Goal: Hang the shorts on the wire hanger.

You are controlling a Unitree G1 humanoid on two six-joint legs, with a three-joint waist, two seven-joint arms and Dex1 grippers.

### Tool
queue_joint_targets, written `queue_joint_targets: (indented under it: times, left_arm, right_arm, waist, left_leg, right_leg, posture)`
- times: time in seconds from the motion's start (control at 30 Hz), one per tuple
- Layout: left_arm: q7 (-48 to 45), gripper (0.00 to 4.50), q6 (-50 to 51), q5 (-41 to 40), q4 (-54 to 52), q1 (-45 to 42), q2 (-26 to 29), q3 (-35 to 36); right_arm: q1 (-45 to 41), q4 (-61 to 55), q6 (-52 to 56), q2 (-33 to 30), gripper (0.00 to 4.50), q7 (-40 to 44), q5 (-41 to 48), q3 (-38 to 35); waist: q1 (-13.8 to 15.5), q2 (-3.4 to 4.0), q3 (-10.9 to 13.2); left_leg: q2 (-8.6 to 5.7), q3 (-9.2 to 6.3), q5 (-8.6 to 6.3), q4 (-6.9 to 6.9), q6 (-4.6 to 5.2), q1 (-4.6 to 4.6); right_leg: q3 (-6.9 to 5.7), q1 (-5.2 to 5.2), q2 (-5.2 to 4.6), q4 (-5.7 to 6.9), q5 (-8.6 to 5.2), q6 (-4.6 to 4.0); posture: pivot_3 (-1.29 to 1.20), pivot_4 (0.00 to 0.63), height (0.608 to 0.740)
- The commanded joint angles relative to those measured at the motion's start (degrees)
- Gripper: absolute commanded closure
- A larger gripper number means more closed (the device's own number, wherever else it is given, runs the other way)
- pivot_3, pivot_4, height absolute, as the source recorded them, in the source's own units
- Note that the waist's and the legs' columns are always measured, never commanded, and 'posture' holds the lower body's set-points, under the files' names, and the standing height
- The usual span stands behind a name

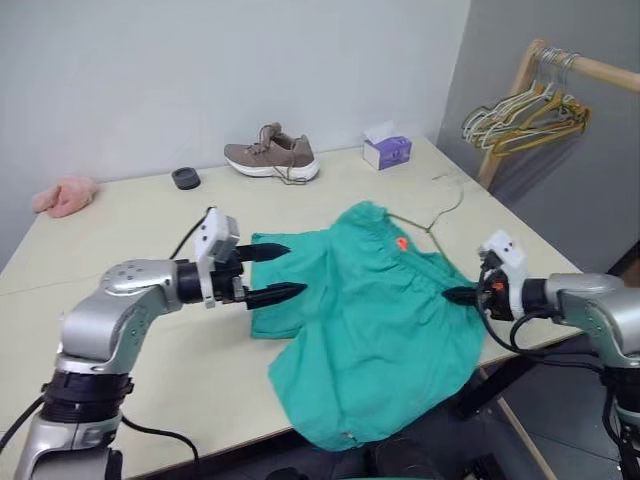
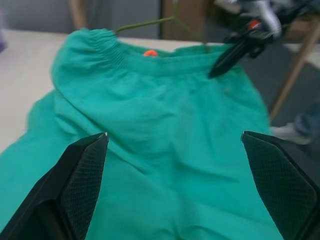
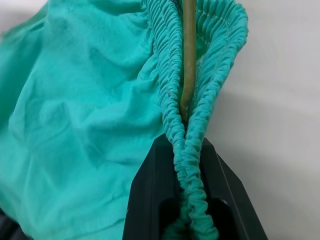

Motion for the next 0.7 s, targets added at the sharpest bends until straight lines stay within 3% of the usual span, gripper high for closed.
queue_joint_targets:
  times: [0.03,0.2,0.4,0.7]
  left_arm:
    - [-1.17,0.0,-0.15,-0.77,-0.76,-4.63,-2.89,-3.62]
    - [-0.71,0.0,-0.86,0.6,1.0,-10.38,-10.08,-9.05]
    - [3.89,0.0,-6.97,8.52,4.38,-15.69,-18.53,-15.69]
    - [8.55,0.0,-14.97,15.26,11.16,-22.51,-30.19,-19.61]
  right_arm:
    - [5.16,-3.11,4.76,-2.32,4.47,-4.45,0.15,-11.54]
    - [13.75,-3.61,8.13,-4.23,4.47,-9.15,-1.85,-24.86]
    - [16.35,-2.59,8.71,-7.36,4.47,-15.03,-5.8,-35.73]
    - [5.52,1.33,7.14,-12.67,4.47,-21.81,-8.48,-37.32]
  waist:
    - [-0.43,0.02,-0.01]
    - [-2.0,0.08,-0.04]
    - [-5.77,0.3,-0.18]
    - [-10.6,0.33,-0.18]
  left_leg:
    - [-0.03,-0.02,0.0,0.0,0.0,-0.02]
    - [-0.14,0.06,-0.02,0.03,0.04,0.03]
    - [-0.2,0.23,-0.09,-0.03,0.16,0.03]
    - [-0.31,0.79,-0.44,-0.1,0.76,0.07]
  right_leg:
    - [-0.02,0.02,0.0,0.0,-0.01,0.02]
    - [0.02,0.15,0.0,-0.04,-0.09,0.15]
    - [0.02,0.26,0.04,-0.08,-0.21,0.34]
    - [0.24,0.58,-0.01,-0.71,-0.38,0.64]
  posture:
    - [-0.44,0.0,0.74]
    - [-0.49,0.0,0.74]
    - [-0.53,0.006,0.74]
    - [-0.52,0.016,0.74]
